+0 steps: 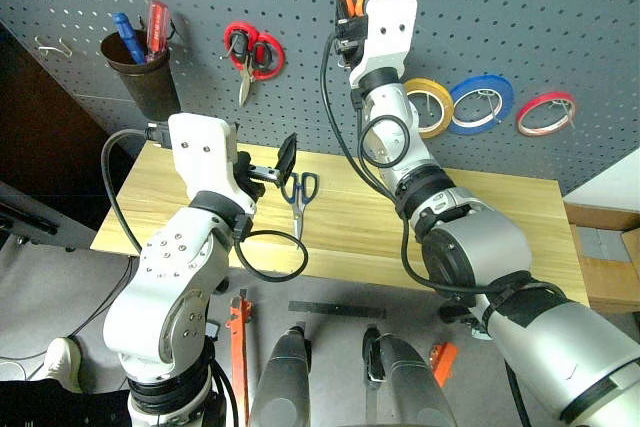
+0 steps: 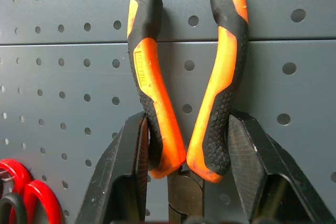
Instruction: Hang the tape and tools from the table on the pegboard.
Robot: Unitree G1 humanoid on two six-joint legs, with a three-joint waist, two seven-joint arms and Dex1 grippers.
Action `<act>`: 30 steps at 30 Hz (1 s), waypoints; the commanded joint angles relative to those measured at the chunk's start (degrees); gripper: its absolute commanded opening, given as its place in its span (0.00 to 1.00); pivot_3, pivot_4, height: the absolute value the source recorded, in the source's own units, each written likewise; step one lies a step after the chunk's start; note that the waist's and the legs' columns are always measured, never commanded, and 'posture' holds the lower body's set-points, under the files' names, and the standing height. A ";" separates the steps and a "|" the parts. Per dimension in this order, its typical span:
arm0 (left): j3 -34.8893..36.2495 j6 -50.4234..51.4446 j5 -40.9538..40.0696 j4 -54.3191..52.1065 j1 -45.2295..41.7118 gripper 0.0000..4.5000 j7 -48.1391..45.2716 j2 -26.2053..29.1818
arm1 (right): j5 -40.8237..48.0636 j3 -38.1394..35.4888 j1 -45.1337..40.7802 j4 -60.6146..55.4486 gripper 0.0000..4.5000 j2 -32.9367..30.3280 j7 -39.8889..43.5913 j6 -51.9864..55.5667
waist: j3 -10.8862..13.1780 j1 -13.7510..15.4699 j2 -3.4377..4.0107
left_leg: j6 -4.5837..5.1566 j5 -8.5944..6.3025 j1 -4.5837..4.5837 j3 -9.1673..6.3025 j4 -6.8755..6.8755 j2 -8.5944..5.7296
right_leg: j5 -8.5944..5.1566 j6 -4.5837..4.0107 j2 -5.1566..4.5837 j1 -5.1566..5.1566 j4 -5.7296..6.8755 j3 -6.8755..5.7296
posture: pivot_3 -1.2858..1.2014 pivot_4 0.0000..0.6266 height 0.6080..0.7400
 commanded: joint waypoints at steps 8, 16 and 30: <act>2.36 4.24 -1.91 -6.38 0.35 1.00 0.80 0.24 | -2.45 1.44 3.27 -0.65 0.41 0.91 -1.38 -5.03 | 0.02 0.15 0.01 | 0.00 0.00 -0.02 -0.09 -0.10 0.01 | -0.04 -0.06 -0.02 -0.01 -0.02 0.02 | 0.66 0.52 1.00; 2.39 3.81 -2.23 -4.72 -0.54 1.00 0.32 0.65 | -3.45 2.59 8.44 -2.35 0.41 1.12 0.51 -4.43 | 0.13 0.06 0.11 | -0.03 0.02 -0.01 -0.21 -0.12 0.02 | -0.08 -0.13 -0.01 0.00 0.01 -0.03 | 0.65 0.51 1.00; 1.47 0.54 -1.77 -1.77 -1.32 1.00 -0.01 0.45 | -4.77 5.04 12.22 -4.61 0.96 -0.45 2.81 -4.65 | 0.13 -0.03 0.12 | -0.06 0.03 -0.01 -0.26 -0.12 0.02 | -0.10 -0.15 0.00 0.01 0.01 -0.06 | 0.64 0.48 1.00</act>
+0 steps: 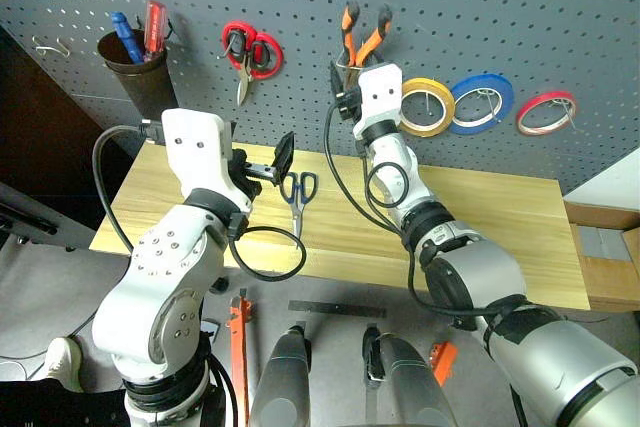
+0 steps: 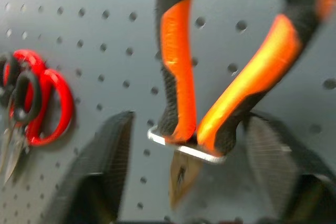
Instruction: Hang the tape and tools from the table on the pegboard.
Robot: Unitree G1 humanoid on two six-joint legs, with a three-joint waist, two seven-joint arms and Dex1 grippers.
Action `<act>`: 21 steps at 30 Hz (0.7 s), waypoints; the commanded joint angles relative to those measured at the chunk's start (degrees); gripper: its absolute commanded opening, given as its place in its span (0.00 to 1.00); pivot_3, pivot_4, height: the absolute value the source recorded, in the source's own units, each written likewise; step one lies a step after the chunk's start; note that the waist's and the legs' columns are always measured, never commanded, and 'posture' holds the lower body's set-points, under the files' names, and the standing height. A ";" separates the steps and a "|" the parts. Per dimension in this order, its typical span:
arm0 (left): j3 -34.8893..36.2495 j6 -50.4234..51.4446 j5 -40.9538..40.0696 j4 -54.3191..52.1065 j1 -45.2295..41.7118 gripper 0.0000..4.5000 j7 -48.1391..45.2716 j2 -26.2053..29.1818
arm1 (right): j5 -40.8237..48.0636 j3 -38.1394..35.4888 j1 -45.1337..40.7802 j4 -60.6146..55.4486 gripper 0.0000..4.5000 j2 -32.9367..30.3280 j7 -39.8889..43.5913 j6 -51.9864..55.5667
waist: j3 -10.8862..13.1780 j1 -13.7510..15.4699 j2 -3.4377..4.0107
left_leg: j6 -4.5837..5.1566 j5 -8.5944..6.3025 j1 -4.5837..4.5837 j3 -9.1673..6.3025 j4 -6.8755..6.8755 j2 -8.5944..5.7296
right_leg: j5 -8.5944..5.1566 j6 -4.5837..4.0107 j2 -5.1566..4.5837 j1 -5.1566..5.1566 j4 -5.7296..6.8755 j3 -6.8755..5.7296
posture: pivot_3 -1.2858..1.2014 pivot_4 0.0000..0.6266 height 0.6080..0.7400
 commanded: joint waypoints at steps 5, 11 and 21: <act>-0.50 -4.24 0.26 0.55 -0.28 1.00 -0.50 0.27 | 1.38 0.18 3.09 -5.92 1.00 -0.42 3.18 -1.12 | -0.01 -0.02 0.00 | -0.02 0.01 0.00 0.00 0.00 -0.01 | 0.00 0.00 0.00 0.00 0.00 0.01 | 0.63 0.46 1.00; -1.99 -10.09 0.74 5.28 -1.14 1.00 -1.37 -0.36 | 3.52 1.81 13.85 -22.22 1.00 -1.86 10.16 3.79 | -0.06 -0.06 -0.04 | -0.10 0.05 -0.01 -0.02 0.01 -0.03 | 0.01 0.01 -0.03 0.04 -0.01 -0.02 | 0.60 0.41 1.00; -5.10 -18.90 2.03 12.54 0.39 1.00 -3.01 -1.50 | 9.19 9.74 37.93 -64.46 1.00 -10.20 28.94 29.49 | -0.59 -1.35 -0.08 | -0.39 0.22 -0.01 -0.01 0.05 -0.06 | 0.05 0.08 -0.04 0.05 0.04 -0.01 | 0.56 0.33 1.00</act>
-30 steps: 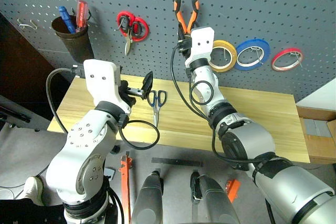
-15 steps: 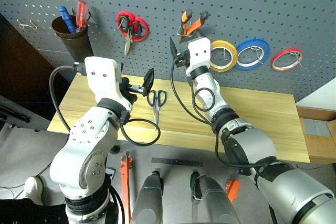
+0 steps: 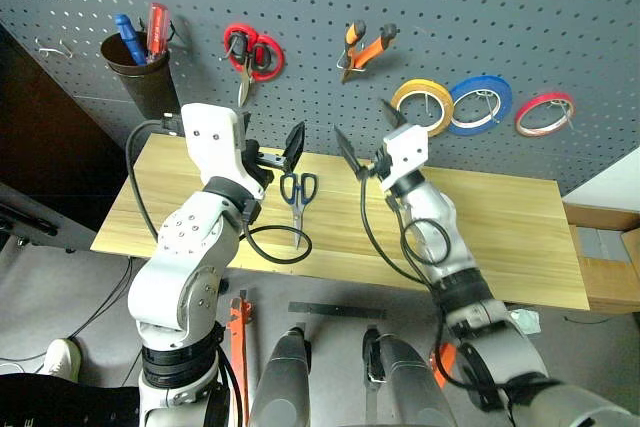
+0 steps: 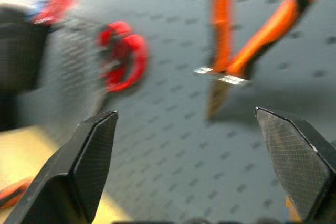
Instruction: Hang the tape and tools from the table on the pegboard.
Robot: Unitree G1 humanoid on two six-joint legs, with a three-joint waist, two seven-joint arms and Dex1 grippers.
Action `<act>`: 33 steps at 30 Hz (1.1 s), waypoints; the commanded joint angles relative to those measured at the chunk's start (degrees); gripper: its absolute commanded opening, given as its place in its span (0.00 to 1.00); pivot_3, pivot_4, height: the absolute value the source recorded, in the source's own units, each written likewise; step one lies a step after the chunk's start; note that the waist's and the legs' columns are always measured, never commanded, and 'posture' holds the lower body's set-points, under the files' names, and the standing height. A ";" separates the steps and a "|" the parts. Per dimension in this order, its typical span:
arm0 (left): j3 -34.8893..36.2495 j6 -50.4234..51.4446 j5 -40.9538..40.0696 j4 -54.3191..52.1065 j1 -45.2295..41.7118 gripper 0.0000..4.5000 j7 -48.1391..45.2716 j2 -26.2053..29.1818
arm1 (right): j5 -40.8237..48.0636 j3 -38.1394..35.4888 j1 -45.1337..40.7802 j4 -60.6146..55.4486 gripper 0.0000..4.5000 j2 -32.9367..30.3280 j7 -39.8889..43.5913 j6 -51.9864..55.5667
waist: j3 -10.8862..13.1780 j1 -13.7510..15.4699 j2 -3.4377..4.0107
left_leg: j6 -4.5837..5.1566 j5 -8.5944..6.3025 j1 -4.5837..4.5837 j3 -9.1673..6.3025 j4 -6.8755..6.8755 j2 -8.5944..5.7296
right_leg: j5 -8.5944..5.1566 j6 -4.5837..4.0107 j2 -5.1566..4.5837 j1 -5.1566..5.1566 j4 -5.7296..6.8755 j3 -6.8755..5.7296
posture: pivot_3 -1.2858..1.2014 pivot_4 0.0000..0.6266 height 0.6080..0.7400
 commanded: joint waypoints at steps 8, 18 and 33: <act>-3.44 -2.09 6.08 13.13 7.40 1.00 5.63 -5.10 | 12.03 2.74 10.09 -29.90 1.00 -15.08 18.88 28.59 | -1.38 -2.54 0.04 | -0.01 0.01 0.11 0.05 0.20 -0.05 | 0.07 0.12 0.22 0.12 0.07 0.01 | 0.51 0.32 1.00; -7.75 -4.23 13.05 35.93 6.89 1.00 10.58 -11.11 | 14.34 3.66 8.18 -31.88 1.00 -19.25 25.07 35.72 | -1.85 -5.37 -0.06 | 0.08 0.06 0.21 0.50 0.31 -0.04 | 0.36 0.28 0.31 0.12 0.04 0.21 | 0.48 0.35 1.00; -7.10 0.16 18.70 38.63 4.08 1.00 14.62 -11.11 | 16.51 5.57 6.93 -31.26 1.00 -18.50 29.45 36.98 | -1.85 -6.61 -0.06 | 0.08 0.06 0.32 0.59 0.29 -0.01 | 0.39 0.32 0.36 0.15 0.11 0.32 | 0.48 0.40 1.00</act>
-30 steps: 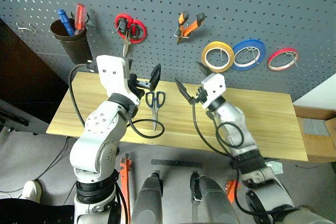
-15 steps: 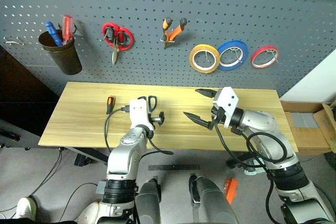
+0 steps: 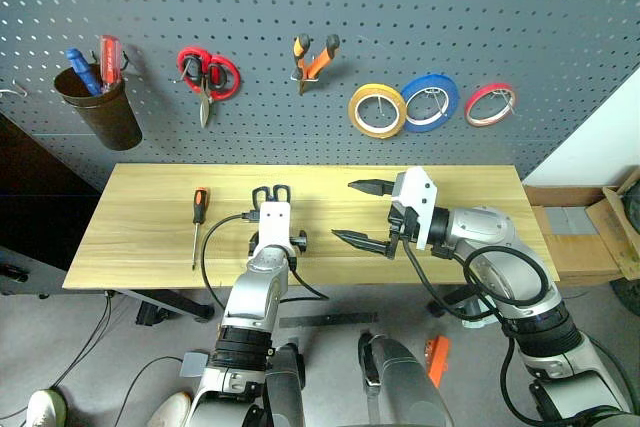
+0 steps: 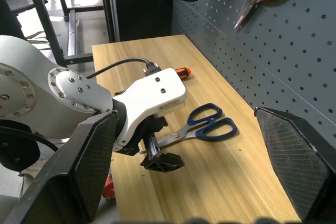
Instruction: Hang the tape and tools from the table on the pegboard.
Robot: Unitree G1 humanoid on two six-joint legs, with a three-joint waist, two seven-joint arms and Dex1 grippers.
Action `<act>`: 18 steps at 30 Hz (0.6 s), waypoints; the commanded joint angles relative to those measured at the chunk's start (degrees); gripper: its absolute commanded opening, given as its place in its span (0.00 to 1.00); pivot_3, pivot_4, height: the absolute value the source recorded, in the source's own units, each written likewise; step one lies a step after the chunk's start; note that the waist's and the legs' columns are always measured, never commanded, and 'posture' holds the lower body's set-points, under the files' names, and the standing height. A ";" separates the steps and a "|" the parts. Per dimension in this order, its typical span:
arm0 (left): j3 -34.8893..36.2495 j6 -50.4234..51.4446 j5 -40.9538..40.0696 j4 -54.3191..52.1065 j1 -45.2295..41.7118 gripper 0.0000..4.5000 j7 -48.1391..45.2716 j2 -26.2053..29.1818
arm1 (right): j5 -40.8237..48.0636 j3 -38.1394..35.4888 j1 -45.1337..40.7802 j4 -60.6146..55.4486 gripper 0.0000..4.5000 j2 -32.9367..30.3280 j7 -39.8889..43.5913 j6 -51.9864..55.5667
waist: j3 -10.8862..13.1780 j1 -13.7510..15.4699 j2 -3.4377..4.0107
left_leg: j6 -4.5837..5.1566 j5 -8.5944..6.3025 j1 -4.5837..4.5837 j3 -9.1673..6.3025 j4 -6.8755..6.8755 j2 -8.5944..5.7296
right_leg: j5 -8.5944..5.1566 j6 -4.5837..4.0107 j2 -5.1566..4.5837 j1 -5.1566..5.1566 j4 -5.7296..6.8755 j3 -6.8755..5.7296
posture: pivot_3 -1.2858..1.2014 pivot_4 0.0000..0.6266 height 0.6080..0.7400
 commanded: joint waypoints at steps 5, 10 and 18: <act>1.61 0.15 0.43 1.38 0.04 1.00 -0.26 -0.19 | 0.87 -0.95 -0.85 -0.09 1.00 0.59 0.26 -1.12 | 0.00 -0.07 0.00 | 0.00 0.00 0.04 0.00 0.00 0.01 | 0.00 0.00 0.01 0.00 0.04 0.00 | 0.48 0.42 1.00; 2.52 -0.11 1.38 5.07 -1.38 1.00 1.17 0.07 | 1.20 -1.18 -0.23 0.11 1.00 0.37 0.79 -0.88 | 0.01 -0.05 0.00 | 0.00 0.00 0.07 0.00 0.00 0.01 | 0.00 0.00 0.01 0.03 0.04 0.00 | 0.48 0.45 1.00; 4.49 0.63 2.15 9.67 -4.01 1.00 3.19 0.61 | 1.28 -1.35 -1.92 2.78 1.00 1.64 0.49 -0.93 | 0.02 -0.11 0.00 | 0.01 -0.01 0.36 0.01 -0.04 0.01 | -0.02 -0.01 0.01 0.28 0.02 0.02 | 0.49 0.47 1.00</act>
